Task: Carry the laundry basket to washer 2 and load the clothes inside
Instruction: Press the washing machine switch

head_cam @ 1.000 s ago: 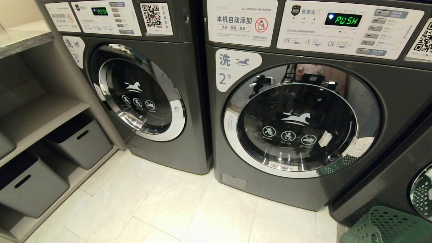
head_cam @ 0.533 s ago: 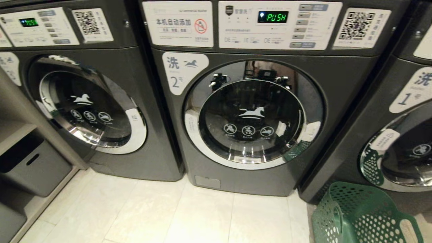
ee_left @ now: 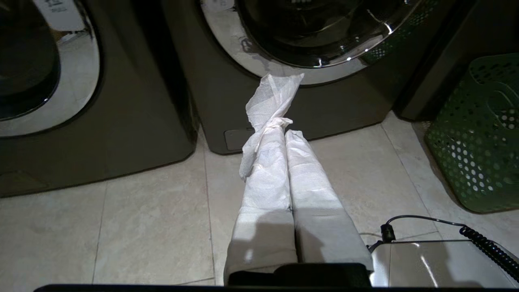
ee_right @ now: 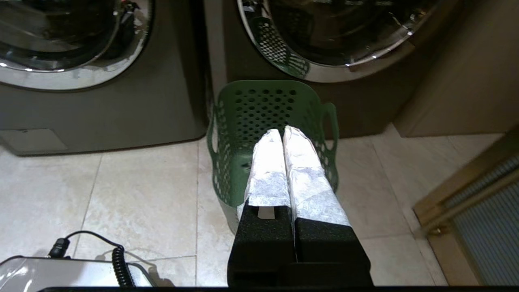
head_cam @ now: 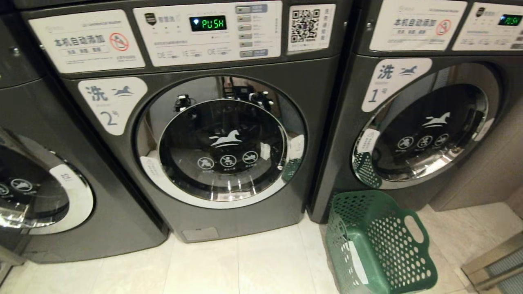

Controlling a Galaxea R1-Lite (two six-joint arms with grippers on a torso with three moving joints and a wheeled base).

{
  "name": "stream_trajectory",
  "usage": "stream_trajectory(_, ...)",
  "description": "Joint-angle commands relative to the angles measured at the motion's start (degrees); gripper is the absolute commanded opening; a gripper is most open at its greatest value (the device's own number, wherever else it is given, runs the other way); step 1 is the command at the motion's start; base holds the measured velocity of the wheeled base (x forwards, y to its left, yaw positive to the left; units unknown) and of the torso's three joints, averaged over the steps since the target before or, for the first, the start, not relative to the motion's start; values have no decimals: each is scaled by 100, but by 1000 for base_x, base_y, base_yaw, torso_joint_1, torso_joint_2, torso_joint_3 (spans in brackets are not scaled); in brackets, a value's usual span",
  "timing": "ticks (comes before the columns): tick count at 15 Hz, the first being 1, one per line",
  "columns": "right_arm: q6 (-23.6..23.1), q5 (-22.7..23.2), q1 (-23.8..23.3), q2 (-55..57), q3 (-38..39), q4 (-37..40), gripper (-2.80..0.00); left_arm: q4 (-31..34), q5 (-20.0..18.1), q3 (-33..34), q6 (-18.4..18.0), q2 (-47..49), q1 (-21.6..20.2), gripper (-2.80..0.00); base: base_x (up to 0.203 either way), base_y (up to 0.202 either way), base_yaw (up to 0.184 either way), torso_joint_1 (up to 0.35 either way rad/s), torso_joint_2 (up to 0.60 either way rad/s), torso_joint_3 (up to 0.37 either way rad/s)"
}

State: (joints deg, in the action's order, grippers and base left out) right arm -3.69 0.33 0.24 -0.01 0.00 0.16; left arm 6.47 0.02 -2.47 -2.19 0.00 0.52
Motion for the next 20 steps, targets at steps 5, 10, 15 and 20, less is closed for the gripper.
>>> stream_trajectory(5, -26, 11, 2, 10, 0, -7, -280, 3, -38, 1, -51, 9, 0, -280, 1, 2, -47, 0, 0, 0)
stream_trajectory(10, -35, 20, 2, 2, 0, -9, -280, 3, -29, 1, -35, 9, 0, -280, 0, 0, 0, 0, 0, 0)
stream_trajectory(15, -35, 20, 2, 10, 0, -16, -280, 12, -134, -7, -290, 9, 0, -280, 0, 0, 0, 0, 0, 0)
stream_trajectory(20, -35, 20, 2, 10, 0, -16, -280, 12, -128, -20, -299, 4, 0, -280, 0, 0, 0, 0, 0, 0)
